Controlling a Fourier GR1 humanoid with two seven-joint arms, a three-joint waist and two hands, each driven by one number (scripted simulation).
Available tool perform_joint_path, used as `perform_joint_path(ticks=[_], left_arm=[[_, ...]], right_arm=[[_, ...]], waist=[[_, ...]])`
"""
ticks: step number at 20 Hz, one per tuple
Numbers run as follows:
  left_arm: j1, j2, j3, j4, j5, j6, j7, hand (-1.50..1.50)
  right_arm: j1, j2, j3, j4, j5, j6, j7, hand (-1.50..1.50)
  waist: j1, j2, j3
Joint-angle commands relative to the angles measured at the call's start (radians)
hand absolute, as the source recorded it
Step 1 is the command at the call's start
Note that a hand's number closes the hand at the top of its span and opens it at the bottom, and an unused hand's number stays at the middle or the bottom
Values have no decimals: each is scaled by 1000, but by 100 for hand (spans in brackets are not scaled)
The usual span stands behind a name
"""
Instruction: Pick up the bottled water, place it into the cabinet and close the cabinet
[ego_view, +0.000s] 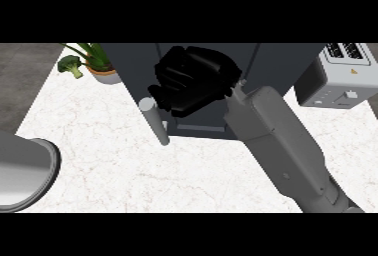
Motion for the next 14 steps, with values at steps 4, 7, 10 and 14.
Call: perform_joint_path(ticks=[4, 7, 10, 14], left_arm=[[-70, -54, -10, 64, -40, -70, 4, -150], [-83, -66, -19, 29, -49, -44, 21, -150], [-73, -73, -21, 26, -43, -53, 42, -150], [-101, -79, -25, -5, -67, -22, 59, -150]], right_arm=[[-124, -17, -94, 149, 101, 21, -132, 150], [-174, -16, -122, 145, 139, -39, -164, -150], [-194, 7, -113, 163, 205, -90, -212, -150], [-242, -39, -164, 152, 171, -98, -165, -150]], waist=[[-2, 7, 0], [-2, 7, -1], [5, 8, -1], [-3, 5, 0]])
